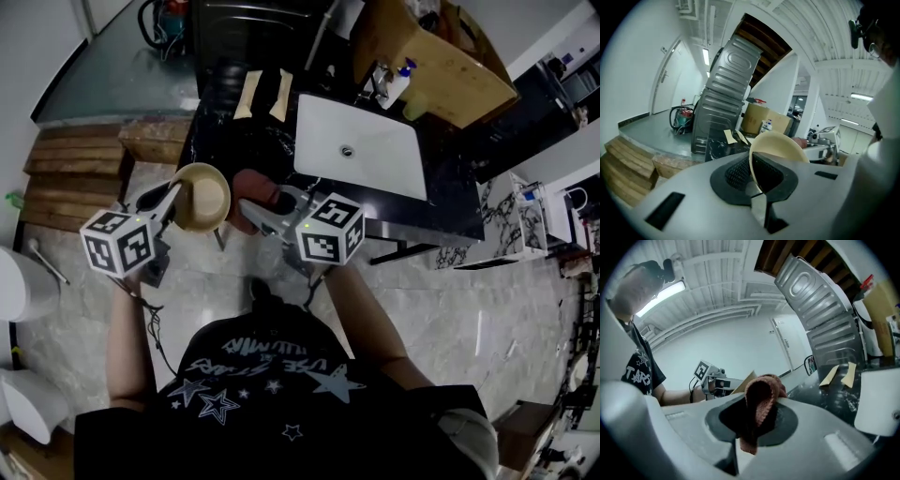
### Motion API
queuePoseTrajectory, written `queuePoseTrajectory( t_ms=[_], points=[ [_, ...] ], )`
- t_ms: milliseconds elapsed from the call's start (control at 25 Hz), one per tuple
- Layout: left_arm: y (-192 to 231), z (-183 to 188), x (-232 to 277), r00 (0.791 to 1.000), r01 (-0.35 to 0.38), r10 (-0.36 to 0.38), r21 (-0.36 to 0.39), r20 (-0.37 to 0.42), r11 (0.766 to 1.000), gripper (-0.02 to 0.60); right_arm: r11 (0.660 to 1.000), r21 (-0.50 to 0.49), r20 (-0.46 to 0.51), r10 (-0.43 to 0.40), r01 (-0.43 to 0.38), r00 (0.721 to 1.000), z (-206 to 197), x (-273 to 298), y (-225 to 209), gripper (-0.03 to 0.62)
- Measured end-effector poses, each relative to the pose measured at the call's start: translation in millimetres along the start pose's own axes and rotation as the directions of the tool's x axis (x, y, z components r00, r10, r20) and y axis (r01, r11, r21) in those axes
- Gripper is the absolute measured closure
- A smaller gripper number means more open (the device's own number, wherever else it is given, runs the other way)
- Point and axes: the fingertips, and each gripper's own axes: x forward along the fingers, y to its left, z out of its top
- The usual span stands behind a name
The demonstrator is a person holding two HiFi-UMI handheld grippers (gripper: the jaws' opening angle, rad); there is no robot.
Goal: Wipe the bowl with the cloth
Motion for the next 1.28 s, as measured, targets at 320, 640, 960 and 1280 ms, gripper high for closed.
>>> queuePoseTrajectory(
  t_ms=[320,640,960,1280],
  points=[
    [-41,4,-20,0.955,0.292,-0.287,0.063,-0.075,0.954,0.563,0.956,-0.19,0.006,0.231,-0.226,0.973,29,11,24,0.548],
    [-86,38,-41,0.832,0.548,-0.547,0.019,0.092,0.836,0.563,0.871,-0.202,0.026,0.461,-0.447,0.887,34,23,53,0.548],
    [-76,72,-19,0.85,0.491,-0.469,-0.037,0.239,0.871,0.563,0.845,-0.178,0.02,0.515,-0.503,0.857,22,38,65,0.548],
    [-46,71,17,0.931,0.304,-0.275,-0.091,0.24,0.948,0.563,0.859,-0.123,-0.007,0.499,-0.496,0.867,2,25,49,0.548]
  ],
)
